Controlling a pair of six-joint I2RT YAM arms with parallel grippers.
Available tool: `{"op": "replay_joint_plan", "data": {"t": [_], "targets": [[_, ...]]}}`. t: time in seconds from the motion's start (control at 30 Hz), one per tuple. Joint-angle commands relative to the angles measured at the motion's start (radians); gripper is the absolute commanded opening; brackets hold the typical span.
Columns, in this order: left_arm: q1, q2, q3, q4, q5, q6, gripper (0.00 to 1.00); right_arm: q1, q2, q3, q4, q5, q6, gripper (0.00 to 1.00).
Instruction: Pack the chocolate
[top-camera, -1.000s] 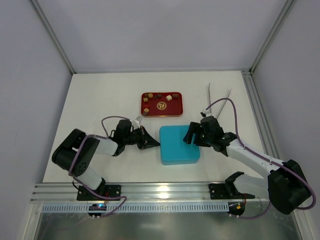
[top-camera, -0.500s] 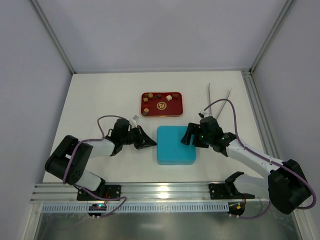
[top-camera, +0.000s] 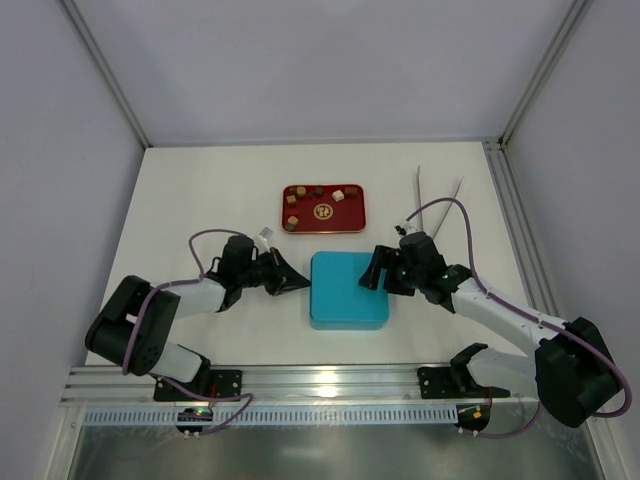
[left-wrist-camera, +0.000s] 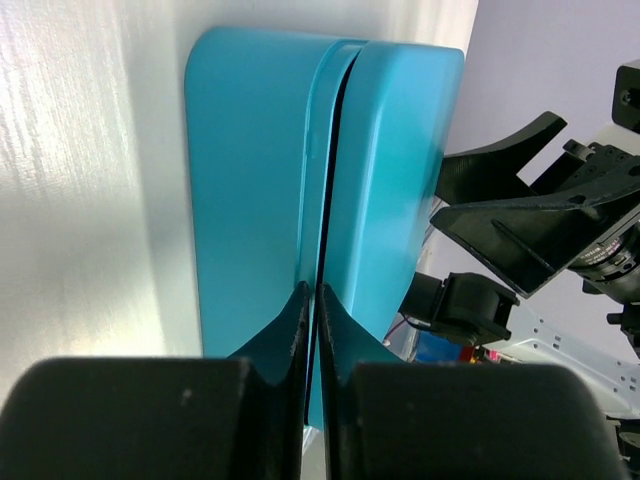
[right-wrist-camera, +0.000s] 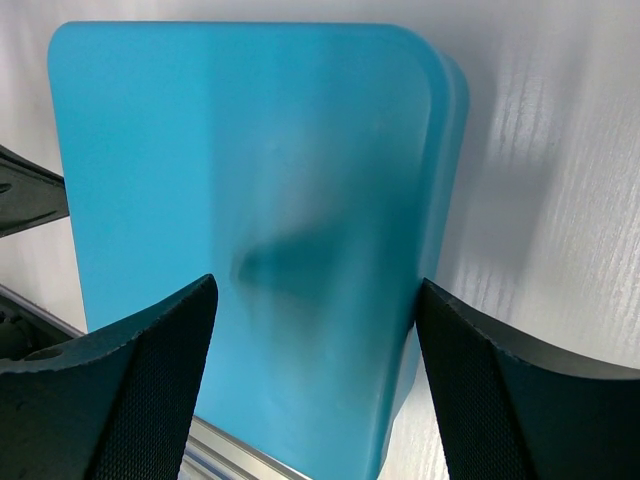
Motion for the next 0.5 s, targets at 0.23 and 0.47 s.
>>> {"op": "replay_joint_plan", "data": {"t": [0.23,0.47], "targets": [[0.029,-0.024,-0.037,0.017,-0.015,-0.001,0.01,0.005,-0.001,0.026,0.068,-0.028,0.019,0.8],[0.04,-0.033,-0.06,0.094,0.002,-0.024,0.04,0.005,-0.001,0.025,0.071,-0.028,0.017,0.8]]}}
